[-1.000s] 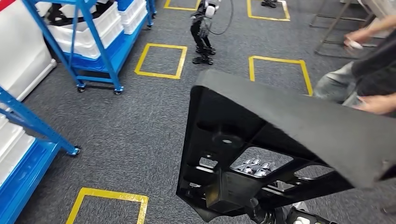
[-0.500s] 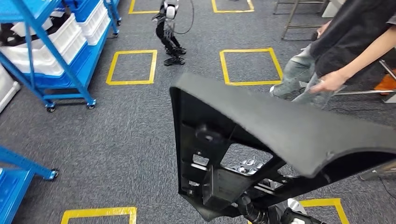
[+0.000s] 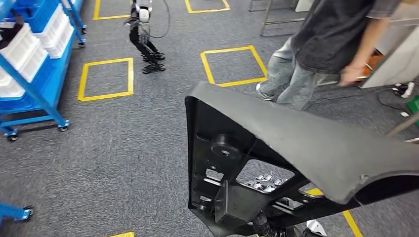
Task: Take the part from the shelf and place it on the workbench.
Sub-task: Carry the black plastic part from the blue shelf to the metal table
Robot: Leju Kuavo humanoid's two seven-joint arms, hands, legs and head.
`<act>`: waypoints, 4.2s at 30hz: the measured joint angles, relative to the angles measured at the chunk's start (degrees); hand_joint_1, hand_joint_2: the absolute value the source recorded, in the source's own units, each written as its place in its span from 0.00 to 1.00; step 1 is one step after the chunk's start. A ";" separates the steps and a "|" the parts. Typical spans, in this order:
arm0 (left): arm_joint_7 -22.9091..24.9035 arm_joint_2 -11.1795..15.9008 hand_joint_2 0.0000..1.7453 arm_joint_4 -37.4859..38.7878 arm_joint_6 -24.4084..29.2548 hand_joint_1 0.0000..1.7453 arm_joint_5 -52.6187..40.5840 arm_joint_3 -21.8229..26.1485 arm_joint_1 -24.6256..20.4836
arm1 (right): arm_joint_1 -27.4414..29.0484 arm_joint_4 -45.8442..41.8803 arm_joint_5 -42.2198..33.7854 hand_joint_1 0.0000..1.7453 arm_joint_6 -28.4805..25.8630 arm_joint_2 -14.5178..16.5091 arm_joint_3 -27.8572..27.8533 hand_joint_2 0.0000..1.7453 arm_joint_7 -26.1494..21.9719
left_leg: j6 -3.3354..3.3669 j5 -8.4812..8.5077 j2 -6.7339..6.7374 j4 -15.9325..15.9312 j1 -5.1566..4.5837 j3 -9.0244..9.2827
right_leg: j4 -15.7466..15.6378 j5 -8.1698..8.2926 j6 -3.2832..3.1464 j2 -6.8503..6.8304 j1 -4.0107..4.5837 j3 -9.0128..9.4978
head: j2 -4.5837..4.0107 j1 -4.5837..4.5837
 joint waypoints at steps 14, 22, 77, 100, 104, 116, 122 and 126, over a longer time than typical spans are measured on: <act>0.87 -1.24 0.00 -0.02 0.48 0.00 0.37 0.93 0.05 | -1.10 -0.48 -0.91 1.00 0.10 0.01 0.97 1.00 1.34 | -2.75 -7.77 -1.09 12.28 0.11 -4.09 | -17.28 7.79 -3.31 0.13 0.32 8.94 | 0.00 -0.02; 1.99 -1.98 0.00 -0.02 1.94 0.00 -0.60 1.70 0.56 | -1.27 -0.09 -2.47 1.00 1.80 -0.03 0.83 1.00 1.13 | -2.53 -0.29 -5.87 0.97 0.59 -0.63 | -15.77 7.25 -1.86 5.90 0.17 8.33 | 0.00 -0.02; -3.99 -3.01 0.00 -0.15 -6.41 0.00 -4.56 5.20 0.47 | -0.20 0.46 2.71 1.00 -1.59 -0.12 4.69 1.00 1.57 | -3.30 -8.84 -1.61 16.93 0.41 -6.65 | -16.62 7.08 -2.74 1.36 0.26 9.11 | 0.00 0.03; -4.44 -3.11 0.00 -0.16 -9.58 0.00 -3.31 5.85 0.15 | -0.26 0.07 2.69 1.00 -2.56 -0.16 4.93 1.00 2.22 | -2.05 -1.44 4.69 -0.41 0.00 1.82 | -16.03 7.18 -0.63 -3.71 0.23 8.35 | 0.00 0.11; -4.59 -3.13 0.00 -0.20 -9.97 0.00 -3.84 5.97 -0.15 | -0.36 -0.14 2.09 1.00 -3.01 -0.26 4.94 1.00 2.38 | -3.04 -5.04 0.79 4.64 0.44 0.11 | -16.81 7.68 -2.08 -1.29 -0.34 8.71 | 0.00 0.09; -5.43 -3.44 0.00 -0.20 -10.63 0.00 -4.15 6.63 -0.02 | -1.95 0.51 -0.22 1.00 -1.25 -0.62 4.14 1.00 2.91 | -1.29 0.07 -5.42 -0.11 0.41 -0.32 | -16.43 7.75 -0.52 6.96 -0.40 8.34 | 0.00 0.08; -5.61 -3.59 0.00 -0.19 -11.71 0.00 -4.44 7.29 0.17 | -2.49 0.71 -0.19 1.00 -1.25 -0.74 3.25 1.00 3.44 | 0.08 0.61 -2.40 -0.98 0.48 0.10 | -1.78 0.38 0.76 0.17 -0.46 1.10 | 0.00 0.13; -5.68 -3.61 0.00 -0.20 -12.05 0.00 -4.67 7.49 0.07 | -2.55 0.94 -0.04 1.00 -1.43 -0.88 3.09 1.00 3.45 | -0.35 0.12 -1.41 -0.82 0.48 0.51 | -8.82 5.43 0.68 -0.42 -0.77 4.70 | 0.00 0.13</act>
